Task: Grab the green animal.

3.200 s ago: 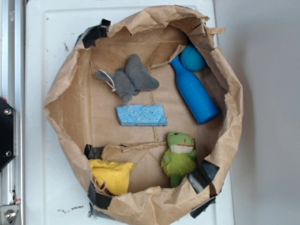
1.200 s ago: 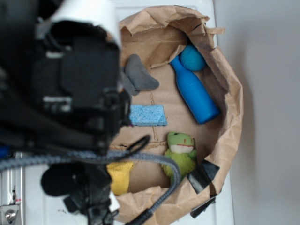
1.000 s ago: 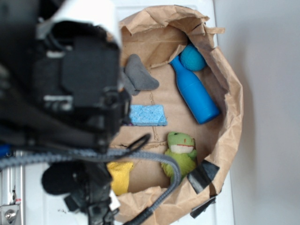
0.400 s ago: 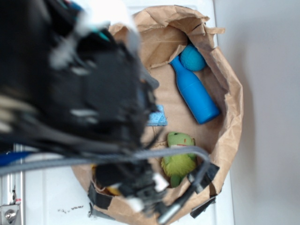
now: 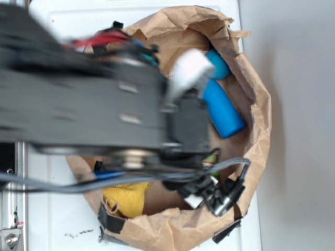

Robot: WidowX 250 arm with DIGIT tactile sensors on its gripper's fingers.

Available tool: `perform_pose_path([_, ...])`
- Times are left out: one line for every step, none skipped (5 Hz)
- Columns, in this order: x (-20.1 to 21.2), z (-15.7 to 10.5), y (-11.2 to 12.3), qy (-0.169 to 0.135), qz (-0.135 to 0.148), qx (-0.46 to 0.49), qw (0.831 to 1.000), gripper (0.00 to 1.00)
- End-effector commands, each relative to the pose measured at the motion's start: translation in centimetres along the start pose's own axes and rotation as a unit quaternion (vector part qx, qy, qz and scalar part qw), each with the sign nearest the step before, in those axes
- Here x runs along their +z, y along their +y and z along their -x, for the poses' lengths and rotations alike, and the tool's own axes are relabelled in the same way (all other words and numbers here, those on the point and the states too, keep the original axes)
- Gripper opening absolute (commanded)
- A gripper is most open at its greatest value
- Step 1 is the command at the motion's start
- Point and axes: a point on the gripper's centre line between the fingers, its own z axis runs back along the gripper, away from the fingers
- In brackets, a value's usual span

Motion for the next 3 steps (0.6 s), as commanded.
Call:
perform_pose_path([-1.9,-2.2,-1.0,0.000,0.045,-0.020,0.999,1.00])
perform_pose_path([-2.2,-2.7,-0.8,0.004,0.056,-0.009,0.998,1.00])
perform_pose_path([-0.8,-2.8,0.3,0.009,0.066,0.001,0.998,1.00])
